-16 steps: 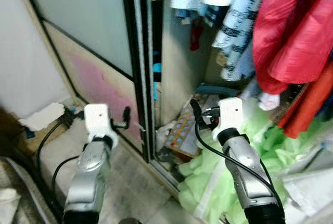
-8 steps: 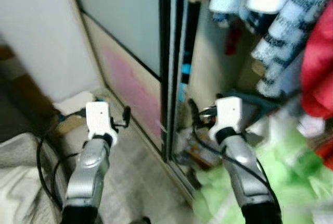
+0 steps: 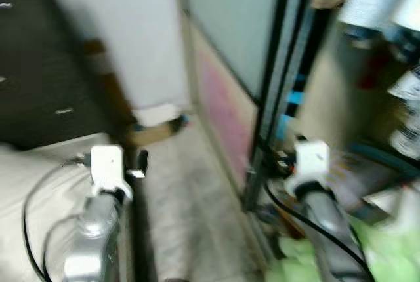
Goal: Clean up the room
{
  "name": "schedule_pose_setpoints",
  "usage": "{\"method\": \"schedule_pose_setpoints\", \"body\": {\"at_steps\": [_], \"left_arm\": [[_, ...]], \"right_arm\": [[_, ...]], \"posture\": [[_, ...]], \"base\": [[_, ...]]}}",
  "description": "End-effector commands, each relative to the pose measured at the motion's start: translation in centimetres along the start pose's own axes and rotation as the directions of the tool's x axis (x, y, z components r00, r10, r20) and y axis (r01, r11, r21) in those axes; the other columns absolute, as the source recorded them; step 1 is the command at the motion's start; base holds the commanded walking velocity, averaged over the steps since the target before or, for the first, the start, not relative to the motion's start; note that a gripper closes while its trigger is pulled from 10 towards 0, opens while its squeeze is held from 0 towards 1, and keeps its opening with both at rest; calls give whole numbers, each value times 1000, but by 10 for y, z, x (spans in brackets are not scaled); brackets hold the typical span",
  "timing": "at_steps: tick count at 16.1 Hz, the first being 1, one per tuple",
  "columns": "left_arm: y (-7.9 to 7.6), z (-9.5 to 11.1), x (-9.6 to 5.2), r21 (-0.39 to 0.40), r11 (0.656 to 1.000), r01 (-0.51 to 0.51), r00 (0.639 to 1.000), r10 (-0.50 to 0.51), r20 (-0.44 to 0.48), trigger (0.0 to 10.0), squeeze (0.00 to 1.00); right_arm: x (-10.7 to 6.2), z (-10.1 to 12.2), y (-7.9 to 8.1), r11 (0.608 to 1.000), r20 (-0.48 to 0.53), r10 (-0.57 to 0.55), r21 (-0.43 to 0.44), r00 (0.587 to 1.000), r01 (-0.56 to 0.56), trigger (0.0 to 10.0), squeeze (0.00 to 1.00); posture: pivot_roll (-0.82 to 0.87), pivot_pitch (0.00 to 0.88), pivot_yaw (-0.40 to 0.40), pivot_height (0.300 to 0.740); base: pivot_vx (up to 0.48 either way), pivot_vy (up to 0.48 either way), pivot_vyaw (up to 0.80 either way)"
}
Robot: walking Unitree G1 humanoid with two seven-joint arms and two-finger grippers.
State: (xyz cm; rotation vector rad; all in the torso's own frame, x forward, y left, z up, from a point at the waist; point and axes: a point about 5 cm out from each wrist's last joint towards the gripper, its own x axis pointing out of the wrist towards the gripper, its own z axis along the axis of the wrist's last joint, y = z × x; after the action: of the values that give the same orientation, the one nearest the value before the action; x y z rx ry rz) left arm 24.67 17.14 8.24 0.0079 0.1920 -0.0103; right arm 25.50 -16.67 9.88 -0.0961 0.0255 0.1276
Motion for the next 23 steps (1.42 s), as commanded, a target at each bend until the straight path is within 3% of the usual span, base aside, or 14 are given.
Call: {"method": "schedule_pose_setpoints", "body": {"at_steps": [1, 3, 6, 8, 9, 11, 12, 14, 17, 19, 21, 23], "left_arm": [[-2, 5, 0, 9, 1000, 21, 1000, -21, 9, 10000, 0], [-10, 7, 7, 34, 999, 26, 1000, -26, 12, 10000, 0], [-16, 11, 3, -65, 991, 114, 993, -115, -7, 10000, 0], [-14, 11, 1, -127, 984, 121, 993, -121, 5, 10000, 0], [-14, 14, 1, -102, 987, 124, 992, -122, 31, 10000, 0], [-18, 19, -1, 30, 994, 100, 993, -102, 58, 10000, 0], [-21, 22, -1, 6, 992, 123, 990, -123, 71, 10000, 0], [-22, 22, 0, 30, 992, 119, 991, -121, 63, 10000, 0], [-25, 19, 1, 138, 985, 106, 992, -114, 53, 10000, 0], [-28, 28, -5, 190, 975, 116, 984, -139, 114, 10000, 0], [-16, 21, -3, 110, 994, 21, 996, -30, 80, 10000, 0], [-12, 20, -1, 116, 993, 11, 995, -21, 94, 10000, 0]], "right_arm": [[1, 5, 2, 1000, 19, 7, 15, 1000, -7, 10000, 0], [11, 9, 4, 1000, 28, 16, 10, 999, -17, 10000, 0], [18, 13, 9, 999, 33, 39, 16, 999, -40, 10000, 0], [21, 13, 14, 998, 33, 57, 15, 998, -58, 10000, 0], [22, 12, 16, 998, 30, 65, 10, 997, -66, 10000, 0], [22, 11, 16, 998, 27, 66, 8, 997, -66, 10000, 0], [23, 11, 15, 998, 26, 65, 7, 998, -66, 10000, 0], [24, 11, 16, 998, 28, 65, 7, 997, -65, 10000, 0], [27, 12, 16, 998, 35, 67, 9, 997, -67, 10000, 0], [27, 12, 15, 998, 37, 66, 10, 997, -66, 10000, 0], [31, 14, 17, 997, 39, 72, 15, 997, -73, 10000, 0], [32, 14, 18, 997, 42, 75, 16, 996, -76, 10000, 0]], "posture": [[33, 0, 40, 740], [41, 0, 26, 740], [53, 0, 20, 740], [61, 0, 19, 740], [60, 0, 20, 740], [58, 0, 20, 740], [57, 0, 24, 740], [58, 0, 23, 740], [60, 0, 25, 740], [63, 0, 23, 740], [64, 0, 19, 740], [66, 0, 18, 740]], "base": [[0, 0, 800], [0, 0, 800], [0, 0, 800], [0, 0, 800], [0, 0, 800], [0, 0, 800], [0, 0, 800], [0, 0, 800], [0, 0, 800], [0, 0, 800], [0, 0, 800], [0, 0, 800]]}}
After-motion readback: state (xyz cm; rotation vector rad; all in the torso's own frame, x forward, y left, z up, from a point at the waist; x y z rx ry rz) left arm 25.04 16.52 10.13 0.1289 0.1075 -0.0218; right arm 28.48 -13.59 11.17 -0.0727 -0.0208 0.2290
